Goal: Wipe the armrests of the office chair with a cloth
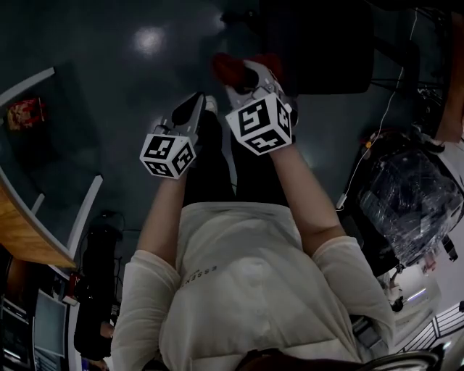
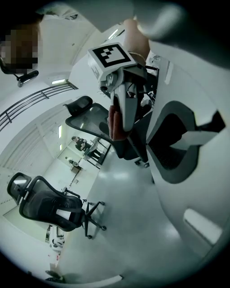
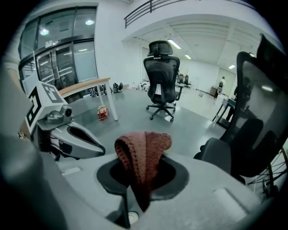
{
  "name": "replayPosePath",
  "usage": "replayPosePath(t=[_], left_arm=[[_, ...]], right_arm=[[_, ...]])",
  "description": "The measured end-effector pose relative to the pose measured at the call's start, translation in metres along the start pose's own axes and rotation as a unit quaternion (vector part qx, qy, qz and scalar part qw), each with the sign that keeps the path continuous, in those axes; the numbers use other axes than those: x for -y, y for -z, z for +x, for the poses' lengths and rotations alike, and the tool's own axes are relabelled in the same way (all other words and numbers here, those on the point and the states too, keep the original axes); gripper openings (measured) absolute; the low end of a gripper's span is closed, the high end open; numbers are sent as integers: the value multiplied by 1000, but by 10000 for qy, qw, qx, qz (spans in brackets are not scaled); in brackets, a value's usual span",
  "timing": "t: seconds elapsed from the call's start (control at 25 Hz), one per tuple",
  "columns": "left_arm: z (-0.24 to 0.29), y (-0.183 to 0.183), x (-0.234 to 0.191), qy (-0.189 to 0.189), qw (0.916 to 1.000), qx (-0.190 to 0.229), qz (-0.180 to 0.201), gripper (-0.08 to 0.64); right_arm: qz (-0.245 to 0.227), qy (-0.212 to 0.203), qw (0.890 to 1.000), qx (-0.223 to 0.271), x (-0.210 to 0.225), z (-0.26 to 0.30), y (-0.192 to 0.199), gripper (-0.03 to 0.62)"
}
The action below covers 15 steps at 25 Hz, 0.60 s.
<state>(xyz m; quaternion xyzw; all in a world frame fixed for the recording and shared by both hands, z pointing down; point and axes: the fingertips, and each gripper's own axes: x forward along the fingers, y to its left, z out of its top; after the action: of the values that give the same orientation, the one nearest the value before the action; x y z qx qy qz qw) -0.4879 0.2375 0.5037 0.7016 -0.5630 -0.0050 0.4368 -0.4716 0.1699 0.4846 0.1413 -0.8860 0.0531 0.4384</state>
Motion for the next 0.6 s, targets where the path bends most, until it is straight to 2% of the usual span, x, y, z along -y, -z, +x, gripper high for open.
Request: replayPosePath(t=[0.2, 0.36, 0.52, 0.6], left_arm=[[-4, 19, 14, 168, 9998, -107, 15, 14], [-6, 33, 26, 247, 9995, -179, -5, 14], [-11, 47, 42, 299, 9991, -251, 147, 14], [-12, 51, 55, 341, 9986, -262, 302, 14]], right_arm=[[199, 220, 9994, 202, -24, -16, 28, 60], [683, 282, 9967, 337, -25, -30, 55, 60], [252, 136, 9983, 515, -26, -46, 69, 61], [243, -35, 9973, 694, -25, -56, 73, 61]])
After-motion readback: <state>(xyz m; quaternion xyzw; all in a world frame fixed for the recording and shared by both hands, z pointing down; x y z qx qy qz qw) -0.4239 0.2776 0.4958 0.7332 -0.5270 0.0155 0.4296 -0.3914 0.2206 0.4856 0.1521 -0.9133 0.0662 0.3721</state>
